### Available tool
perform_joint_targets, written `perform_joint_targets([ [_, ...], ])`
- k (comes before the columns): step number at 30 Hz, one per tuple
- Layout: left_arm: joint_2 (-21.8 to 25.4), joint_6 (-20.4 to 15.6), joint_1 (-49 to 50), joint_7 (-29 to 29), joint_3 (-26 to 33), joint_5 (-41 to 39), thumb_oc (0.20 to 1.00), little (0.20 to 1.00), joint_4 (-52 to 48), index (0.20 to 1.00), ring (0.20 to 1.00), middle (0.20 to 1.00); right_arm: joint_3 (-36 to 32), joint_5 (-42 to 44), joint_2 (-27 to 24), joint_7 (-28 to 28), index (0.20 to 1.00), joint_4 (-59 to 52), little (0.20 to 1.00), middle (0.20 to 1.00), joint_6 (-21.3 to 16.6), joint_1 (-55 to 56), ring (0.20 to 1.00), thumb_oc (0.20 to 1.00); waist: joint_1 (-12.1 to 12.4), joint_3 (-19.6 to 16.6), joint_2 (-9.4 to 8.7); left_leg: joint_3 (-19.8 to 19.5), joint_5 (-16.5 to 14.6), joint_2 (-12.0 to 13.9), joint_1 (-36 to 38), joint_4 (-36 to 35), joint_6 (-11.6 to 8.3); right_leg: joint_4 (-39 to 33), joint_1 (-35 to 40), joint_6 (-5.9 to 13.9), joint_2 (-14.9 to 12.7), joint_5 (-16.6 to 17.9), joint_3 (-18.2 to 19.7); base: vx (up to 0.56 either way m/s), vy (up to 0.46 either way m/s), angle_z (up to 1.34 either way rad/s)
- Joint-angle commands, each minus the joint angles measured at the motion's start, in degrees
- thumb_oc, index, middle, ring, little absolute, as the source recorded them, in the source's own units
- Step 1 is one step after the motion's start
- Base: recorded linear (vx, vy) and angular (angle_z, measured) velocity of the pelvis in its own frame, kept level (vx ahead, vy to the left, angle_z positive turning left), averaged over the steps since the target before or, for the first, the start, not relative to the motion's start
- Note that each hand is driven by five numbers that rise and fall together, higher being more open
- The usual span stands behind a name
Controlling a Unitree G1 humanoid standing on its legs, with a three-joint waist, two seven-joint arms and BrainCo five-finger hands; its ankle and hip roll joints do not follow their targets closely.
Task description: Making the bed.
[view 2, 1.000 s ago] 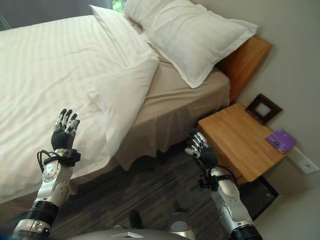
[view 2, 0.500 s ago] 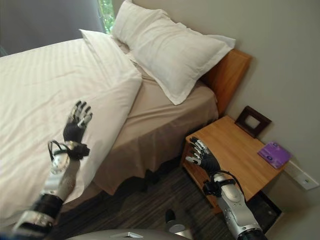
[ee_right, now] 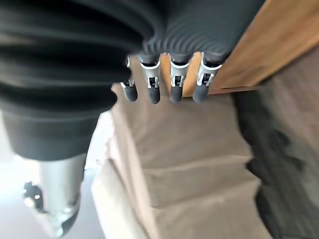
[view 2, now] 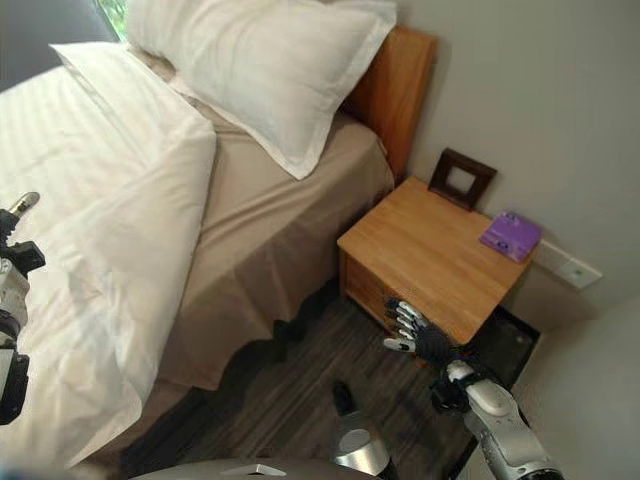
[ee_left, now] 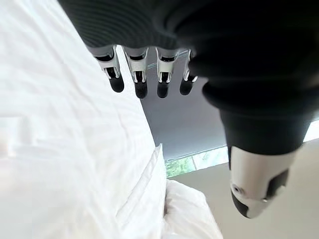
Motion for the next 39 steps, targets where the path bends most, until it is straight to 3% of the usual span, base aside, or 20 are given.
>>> perform_joint_targets([
  [1, 4.6, -1.6, -6.4, 0.6, 1.7, -0.4, 1.0, 1.0, 1.0, 1.0, 1.0, 1.0, -1.2, 3.4, -0.9, 1.2, 1.0, -3.8, 1.0, 1.0, -2.0, -3.4, 1.0, 1.0, -0.4, 3.0, -1.32, 3.3, 6.1, 3.2, -1.5, 0.9, -2.92, 5.3, -2.2, 4.44, -1.5, -5.8, 0.4, -0.12, 0.018, -0.09],
  [10, 7.3, -3.0, -9.7, 3.9, 3.3, -4.7, 1.0, 1.0, 1.5, 1.0, 1.0, 1.0, -2.4, 4.9, -1.4, 0.5, 1.0, -3.1, 1.0, 1.0, -2.2, -2.2, 1.0, 1.0, -0.9, 7.6, -1.41, 4.0, 7.3, 3.7, -7.4, 0.7, -3.56, 7.0, -9.4, 4.37, -0.9, -4.9, 1.7, -0.07, -0.018, -0.08],
  [13, 6.1, -3.5, -10.0, 5.8, 6.1, -10.1, 1.0, 1.0, 2.3, 1.0, 1.0, 1.0, -2.7, 5.2, -1.1, -0.7, 1.0, -2.1, 1.0, 1.0, -2.5, -1.7, 1.0, 1.0, -1.2, 9.9, -1.42, 4.4, 7.5, 3.7, -9.5, 0.7, -3.73, 7.2, -11.8, 4.37, -0.6, -4.5, 2.3, -0.04, -0.018, -0.05],
  [20, 3.2, -2.6, -8.3, 4.3, 4.6, -8.8, 1.0, 1.0, 1.2, 1.0, 1.0, 1.0, -2.2, 4.6, 0.1, -2.6, 1.0, 0.0, 1.0, 1.0, -3.1, -2.3, 1.0, 1.0, -1.5, 12.3, -0.27, 3.7, 6.1, 3.0, -10.8, 0.7, -4.14, 7.1, -13.0, 4.56, -0.5, -5.3, 3.6, 0.02, 0.005, -0.06],
  [21, 2.2, -2.4, -8.3, 3.5, 3.5, -8.4, 0.677, 0.677, 0.8, 0.677, 0.677, 0.677, -1.9, 4.6, 0.2, -2.6, 1.0, 0.1, 1.0, 1.0, -3.1, -2.6, 1.0, 1.0, -1.8, 12.6, 0.01, 3.7, 6.1, 3.0, -10.8, 0.7, -4.13, 7.0, -13.1, 4.46, -0.5, -5.2, 3.7, 0.0, 0.0, 0.0],
  [22, 0.9, -2.1, -9.3, 2.8, 2.3, -9.1, 0.2, 0.2, 0.8, 0.2, 0.2, 0.2, -1.5, 4.4, 0.5, -2.6, 1.0, -0.1, 1.0, 1.0, -3.1, -2.9, 1.0, 1.0, -2.3, 12.8, 0.57, 3.8, 6.0, 3.0, -10.6, 0.7, -4.19, 6.7, -12.8, 4.34, -0.6, -5.1, 3.7, 0.0, 0.0, 0.0],
  [30, -2.4, -2.6, -16.0, 1.3, -5.2, -6.1, 0.2, 0.2, -3.0, 0.2, 0.2, 0.2, -1.7, 3.3, 0.8, -2.7, 1.0, -0.2, 1.0, 1.0, -3.4, -2.4, 1.0, 1.0, -4.2, 11.7, 3.06, 4.0, 5.2, 2.6, -8.2, 0.7, -3.99, 5.5, -10.2, 4.11, -1.1, -5.5, 3.9, 0.02, 0.008, 0.03],
  [31, -2.5, -2.6, -16.0, 1.4, -5.3, -6.1, 0.2, 0.2, -3.0, 0.2, 0.2, 0.2, -1.8, 3.3, 0.8, -2.7, 1.0, -0.3, 1.0, 1.0, -3.4, -2.3, 1.0, 1.0, -4.4, 12.0, 2.77, 4.7, 6.5, 2.7, -8.6, 0.7, -3.6, 5.7, -10.7, 3.71, -0.9, -4.4, 3.6, 0.0, 0.0, 0.0],
  [33, -3.4, -3.6, -18.0, 1.5, -7.9, -4.3, 0.2, 0.2, -5.5, 0.2, 0.2, 0.2, -2.1, 3.4, 0.9, -2.6, 1.0, -0.2, 1.0, 1.0, -3.6, -1.9, 1.0, 1.0, -4.6, 11.3, 3.69, 3.7, 5.0, 2.2, -7.8, 0.7, -3.86, 5.1, -9.5, 4.13, -1.4, -5.6, 3.7, 0.01, 0.003, 0.03],
  [35, -3.9, -4.1, -19.7, 1.8, -10.1, -3.2, 0.2, 0.2, -7.2, 0.2, 0.2, 0.2, -2.6, 3.2, 0.9, -2.6, 1.0, -0.3, 1.0, 1.0, -3.8, -1.4, 1.0, 1.0, -4.7, 11.4, 3.7, 4.2, 6.4, 2.3, -8.1, 0.7, -3.39, 5.2, -9.7, 3.69, -1.4, -4.4, 3.2, -0.08, -0.044, 0.1],
  [36, -6.8, -6.2, -21.4, 1.5, -14.5, -1.3, 0.2, 0.2, -15.1, 0.2, 0.2, 0.2, -3.4, 3.4, 1.4, -2.4, 1.0, 0.0, 1.0, 1.0, -4.4, -0.6, 1.0, 1.0, -4.7, 10.9, 4.49, 3.3, 6.2, 1.8, -7.9, 0.7, -3.09, 4.8, -8.8, 3.69, -1.8, -4.4, 2.7, -0.01, -0.011, 0.12],
  [38, -8.0, -6.6, -21.2, 1.4, -15.9, -0.7, 0.2, 0.2, -18.0, 0.2, 0.2, 0.2, -3.7, 3.3, 1.7, -2.4, 1.0, 0.3, 1.0, 1.0, -4.6, -0.4, 1.0, 1.0, -4.6, 10.8, 4.68, 3.1, 6.2, 1.7, -7.8, 0.7, -2.99, 4.7, -8.6, 3.68, -2.0, -4.4, 2.5, -0.01, -0.011, 0.33],
  [39, -12.2, -7.6, -19.1, 0.3, -19.7, 0.6, 0.2, 0.2, -28.0, 0.2, 0.2, 0.2, -3.9, 2.6, 2.8, -2.8, 1.0, 1.2, 1.0, 1.0, -4.8, 0.2, 1.0, 1.0, -4.4, 10.6, 5.22, 2.2, 6.2, 1.2, -7.7, 0.7, -2.69, 4.6, -7.9, 3.63, -2.3, -4.3, 2.0, -0.02, -0.005, 0.24],
])
